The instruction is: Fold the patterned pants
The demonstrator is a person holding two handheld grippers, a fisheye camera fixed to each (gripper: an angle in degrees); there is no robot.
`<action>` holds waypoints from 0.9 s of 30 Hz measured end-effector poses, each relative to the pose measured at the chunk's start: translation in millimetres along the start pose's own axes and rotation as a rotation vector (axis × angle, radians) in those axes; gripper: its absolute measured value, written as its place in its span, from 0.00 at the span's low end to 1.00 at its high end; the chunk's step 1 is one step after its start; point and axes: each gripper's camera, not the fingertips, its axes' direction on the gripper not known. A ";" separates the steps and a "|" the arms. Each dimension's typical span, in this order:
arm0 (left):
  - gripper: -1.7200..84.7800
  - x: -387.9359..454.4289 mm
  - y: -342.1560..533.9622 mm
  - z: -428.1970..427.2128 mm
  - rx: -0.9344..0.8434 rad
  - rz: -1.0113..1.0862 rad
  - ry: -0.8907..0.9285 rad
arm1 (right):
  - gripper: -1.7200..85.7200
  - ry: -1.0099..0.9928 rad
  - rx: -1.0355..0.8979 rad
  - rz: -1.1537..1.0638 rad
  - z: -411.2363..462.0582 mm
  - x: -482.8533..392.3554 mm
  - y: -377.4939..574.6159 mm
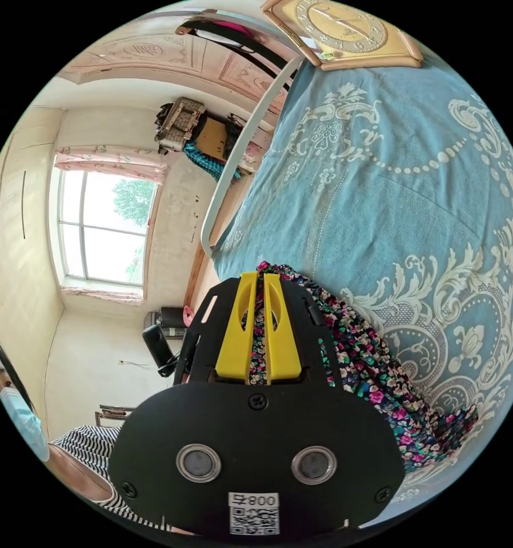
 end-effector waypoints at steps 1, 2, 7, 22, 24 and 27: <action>0.13 -6.1 -1.0 0.9 -0.006 -0.015 0.004 | 0.04 -0.004 -0.018 0.004 13.4 4.7 -5.8; 0.13 -18.4 -2.5 3.0 -0.013 -0.044 0.027 | 0.04 0.008 -0.031 0.005 25.1 9.3 -10.5; 0.13 -52.1 -1.7 -3.0 0.048 -0.103 0.063 | 0.04 0.012 -0.053 -0.001 50.6 28.9 -18.1; 0.02 -27.2 -27.5 23.7 0.055 0.149 -0.299 | 0.02 0.297 -0.135 -0.254 130.6 14.6 -11.5; 0.02 -47.8 -36.3 38.4 0.012 0.080 -0.323 | 0.02 0.352 -0.167 -0.257 146.4 17.7 -16.4; 0.02 -61.9 -39.7 35.5 0.058 0.013 -0.230 | 0.02 0.363 -0.191 -0.270 153.0 19.7 -23.4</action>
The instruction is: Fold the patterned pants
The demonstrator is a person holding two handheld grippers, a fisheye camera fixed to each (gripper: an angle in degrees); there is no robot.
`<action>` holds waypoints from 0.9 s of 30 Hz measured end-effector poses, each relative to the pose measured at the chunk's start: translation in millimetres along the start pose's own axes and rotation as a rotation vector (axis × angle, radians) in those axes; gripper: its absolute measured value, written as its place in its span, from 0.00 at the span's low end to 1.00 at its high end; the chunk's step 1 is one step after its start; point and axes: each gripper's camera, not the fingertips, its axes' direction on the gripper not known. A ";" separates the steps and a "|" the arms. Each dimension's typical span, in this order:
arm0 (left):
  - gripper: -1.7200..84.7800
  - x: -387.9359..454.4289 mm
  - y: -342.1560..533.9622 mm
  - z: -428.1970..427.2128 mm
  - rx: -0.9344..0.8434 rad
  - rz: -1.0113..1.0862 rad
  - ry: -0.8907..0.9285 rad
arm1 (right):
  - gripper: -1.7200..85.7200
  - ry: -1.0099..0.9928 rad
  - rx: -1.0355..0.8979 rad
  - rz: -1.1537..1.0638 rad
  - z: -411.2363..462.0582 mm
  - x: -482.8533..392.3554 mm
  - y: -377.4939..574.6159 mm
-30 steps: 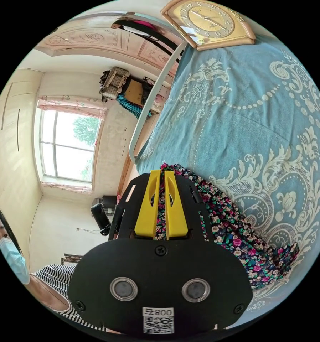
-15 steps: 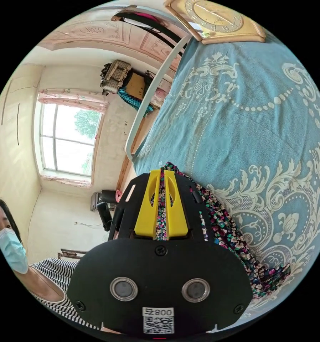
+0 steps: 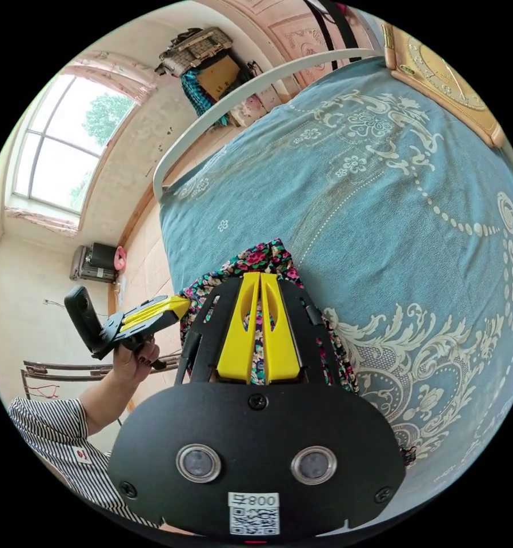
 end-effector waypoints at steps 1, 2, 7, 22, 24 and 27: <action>0.02 -0.6 0.1 -1.0 0.007 -0.004 0.005 | 0.02 -0.023 0.001 0.002 -3.2 2.8 -0.2; 0.02 -0.5 1.1 -3.6 0.016 -0.004 0.014 | 0.02 -0.046 0.023 0.010 -10.5 6.4 3.3; 0.04 15.5 16.8 -6.2 -0.051 0.087 0.139 | 0.02 -0.157 0.154 0.023 -65.1 29.3 58.7; 0.06 112.3 24.3 113.8 -0.679 0.281 0.455 | 0.10 -0.476 0.169 0.607 -93.6 94.4 318.0; 0.04 118.5 15.9 114.6 -0.666 0.303 0.453 | 0.11 -0.532 0.161 0.617 -91.8 92.1 321.8; 0.03 122.1 7.5 109.8 -0.632 0.292 0.474 | 0.11 -0.613 0.180 0.621 -98.8 88.8 324.7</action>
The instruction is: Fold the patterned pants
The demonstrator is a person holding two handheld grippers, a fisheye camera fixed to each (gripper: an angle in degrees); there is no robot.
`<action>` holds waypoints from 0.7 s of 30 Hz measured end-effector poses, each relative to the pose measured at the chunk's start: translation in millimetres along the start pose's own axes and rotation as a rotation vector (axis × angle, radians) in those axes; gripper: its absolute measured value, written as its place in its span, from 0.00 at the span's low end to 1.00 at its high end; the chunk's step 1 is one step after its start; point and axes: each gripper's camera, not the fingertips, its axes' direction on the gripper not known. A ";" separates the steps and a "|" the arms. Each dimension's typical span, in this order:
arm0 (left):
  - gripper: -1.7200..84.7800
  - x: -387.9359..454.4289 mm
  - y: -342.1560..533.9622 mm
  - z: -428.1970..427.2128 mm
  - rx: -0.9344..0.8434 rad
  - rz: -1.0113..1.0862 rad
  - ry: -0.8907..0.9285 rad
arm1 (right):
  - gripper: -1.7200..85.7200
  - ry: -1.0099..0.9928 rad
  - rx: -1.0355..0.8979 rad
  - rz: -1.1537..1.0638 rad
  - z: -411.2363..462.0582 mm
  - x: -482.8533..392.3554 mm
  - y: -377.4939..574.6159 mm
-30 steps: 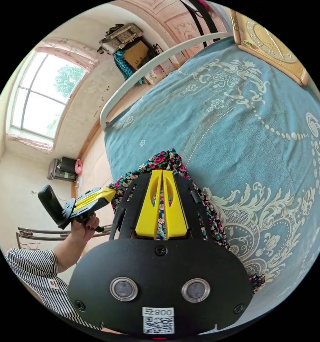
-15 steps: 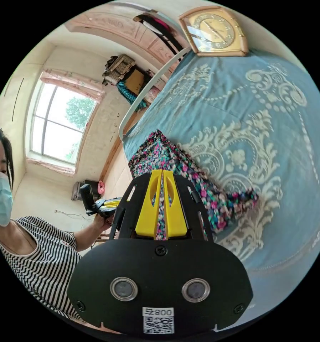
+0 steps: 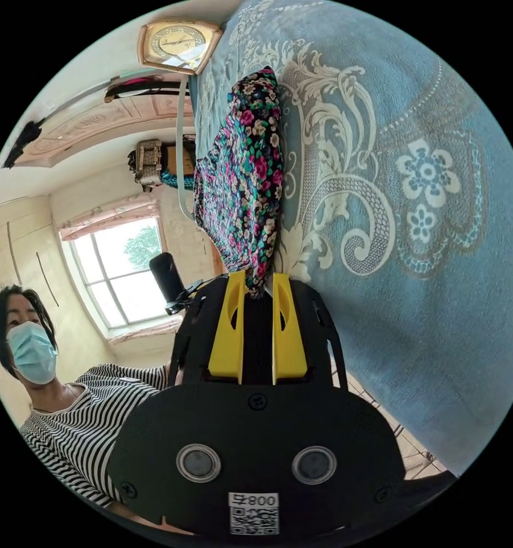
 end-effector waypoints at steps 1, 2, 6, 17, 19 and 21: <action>0.03 0.9 -0.8 -1.2 0.006 -0.001 0.005 | 0.11 -0.016 -0.007 -0.002 -2.0 -4.1 1.7; 0.03 2.9 -2.2 -2.9 0.012 0.000 0.010 | 0.11 -0.044 -0.007 -0.001 -4.3 -7.9 3.8; 0.03 9.2 -4.8 -5.5 0.017 -0.003 0.002 | 0.10 -0.138 0.022 0.032 -13.6 -15.5 10.3; 0.11 -39.3 43.9 -81.2 0.428 -0.310 0.118 | 0.04 -0.309 0.018 -0.051 -65.0 -105.3 40.8; 0.13 -54.2 52.5 -91.9 0.541 -0.385 0.177 | 0.04 -0.345 0.038 -0.072 -76.8 -127.7 45.4; 0.14 -66.4 56.6 -100.4 0.647 -0.456 0.216 | 0.04 -0.373 0.048 -0.099 -86.6 -151.4 49.8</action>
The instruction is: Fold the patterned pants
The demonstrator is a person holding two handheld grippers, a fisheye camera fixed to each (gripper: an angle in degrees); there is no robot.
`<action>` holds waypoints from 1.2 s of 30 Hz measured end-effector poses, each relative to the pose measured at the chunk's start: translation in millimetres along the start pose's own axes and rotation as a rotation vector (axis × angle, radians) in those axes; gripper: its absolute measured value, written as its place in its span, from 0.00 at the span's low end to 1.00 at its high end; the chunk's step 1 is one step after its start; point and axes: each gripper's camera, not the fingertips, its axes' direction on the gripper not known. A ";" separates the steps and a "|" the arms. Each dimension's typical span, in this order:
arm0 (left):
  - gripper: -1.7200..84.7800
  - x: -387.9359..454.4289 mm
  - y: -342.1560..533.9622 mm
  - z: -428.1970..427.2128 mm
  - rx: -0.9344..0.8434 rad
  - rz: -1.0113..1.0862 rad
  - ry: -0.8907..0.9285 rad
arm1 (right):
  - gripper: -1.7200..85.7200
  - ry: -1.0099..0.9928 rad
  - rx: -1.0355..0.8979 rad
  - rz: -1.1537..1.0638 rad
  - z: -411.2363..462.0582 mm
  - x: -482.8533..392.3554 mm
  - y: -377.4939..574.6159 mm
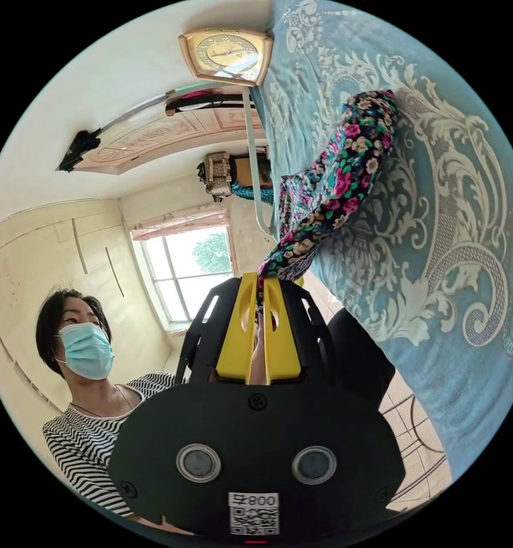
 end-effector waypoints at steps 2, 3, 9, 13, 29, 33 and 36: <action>0.15 -4.5 -4.7 -1.1 0.048 -0.045 0.051 | 0.03 -0.016 -0.005 -0.037 1.7 -35.0 2.1; 0.16 -7.1 -6.9 -0.2 0.076 -0.077 0.078 | 0.03 -0.020 -0.005 -0.045 2.2 -43.4 2.6; 0.17 -2.9 -8.6 4.4 0.196 -0.181 0.121 | 0.03 -0.035 -0.009 -0.099 6.8 -118.0 12.0; 0.16 9.6 -9.2 8.4 0.226 -0.211 0.099 | 0.03 -0.055 -0.004 -0.115 8.4 -164.9 29.3; 0.06 151.1 28.6 59.5 0.173 -0.085 0.090 | 0.03 0.002 0.050 -0.049 -37.1 -315.4 160.4; 0.06 214.3 56.1 79.0 0.130 -0.013 0.102 | 0.03 -0.023 0.044 -0.045 -53.8 -354.9 212.9; 0.06 264.4 73.5 110.9 0.052 0.044 0.096 | 0.03 -0.065 0.070 -0.051 -73.5 -390.8 262.4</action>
